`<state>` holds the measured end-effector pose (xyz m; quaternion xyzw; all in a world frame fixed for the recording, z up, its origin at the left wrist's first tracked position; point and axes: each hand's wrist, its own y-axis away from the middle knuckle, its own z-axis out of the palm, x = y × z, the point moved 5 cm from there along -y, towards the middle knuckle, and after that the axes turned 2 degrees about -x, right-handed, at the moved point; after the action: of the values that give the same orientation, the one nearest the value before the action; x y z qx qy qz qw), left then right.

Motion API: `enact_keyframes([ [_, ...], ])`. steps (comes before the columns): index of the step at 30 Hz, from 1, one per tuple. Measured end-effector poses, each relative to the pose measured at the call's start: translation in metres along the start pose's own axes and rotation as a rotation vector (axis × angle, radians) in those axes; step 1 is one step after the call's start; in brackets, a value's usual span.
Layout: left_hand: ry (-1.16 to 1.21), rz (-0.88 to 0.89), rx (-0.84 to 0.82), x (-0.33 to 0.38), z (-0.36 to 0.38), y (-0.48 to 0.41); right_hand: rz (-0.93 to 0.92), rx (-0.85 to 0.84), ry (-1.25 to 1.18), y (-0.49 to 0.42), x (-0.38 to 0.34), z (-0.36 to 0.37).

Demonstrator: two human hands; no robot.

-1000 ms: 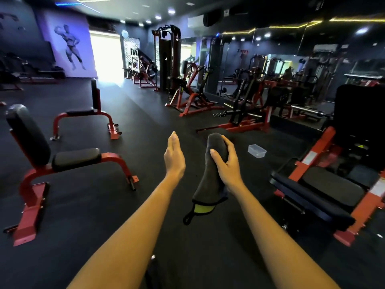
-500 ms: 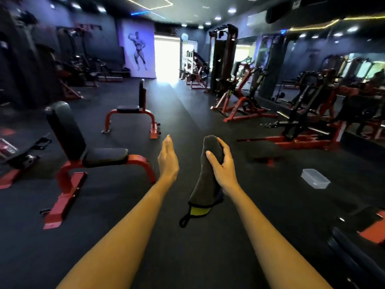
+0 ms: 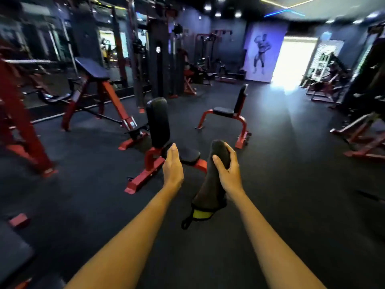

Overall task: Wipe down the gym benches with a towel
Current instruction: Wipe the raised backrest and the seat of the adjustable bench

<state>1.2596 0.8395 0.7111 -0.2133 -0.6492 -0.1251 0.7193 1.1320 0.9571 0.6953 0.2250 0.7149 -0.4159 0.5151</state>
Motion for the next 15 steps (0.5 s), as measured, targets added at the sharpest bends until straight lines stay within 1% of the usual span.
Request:
enact_keyframes([
  [2,-0.027,0.013,0.086,-0.010,-0.007,-0.026,-0.018,-0.068,-0.023,-0.027,0.014,0.021],
  [7,-0.005,0.017,0.201,-0.032,-0.006,-0.103,-0.056,-0.194,-0.050,-0.103,0.048,0.072],
  [10,0.001,0.055,0.219,-0.035,0.001,-0.163,-0.074,-0.248,-0.060,-0.161,0.066,0.102],
  [15,-0.030,0.081,0.249,-0.029,0.009,-0.276,-0.095,-0.265,-0.080,-0.275,0.082,0.149],
])
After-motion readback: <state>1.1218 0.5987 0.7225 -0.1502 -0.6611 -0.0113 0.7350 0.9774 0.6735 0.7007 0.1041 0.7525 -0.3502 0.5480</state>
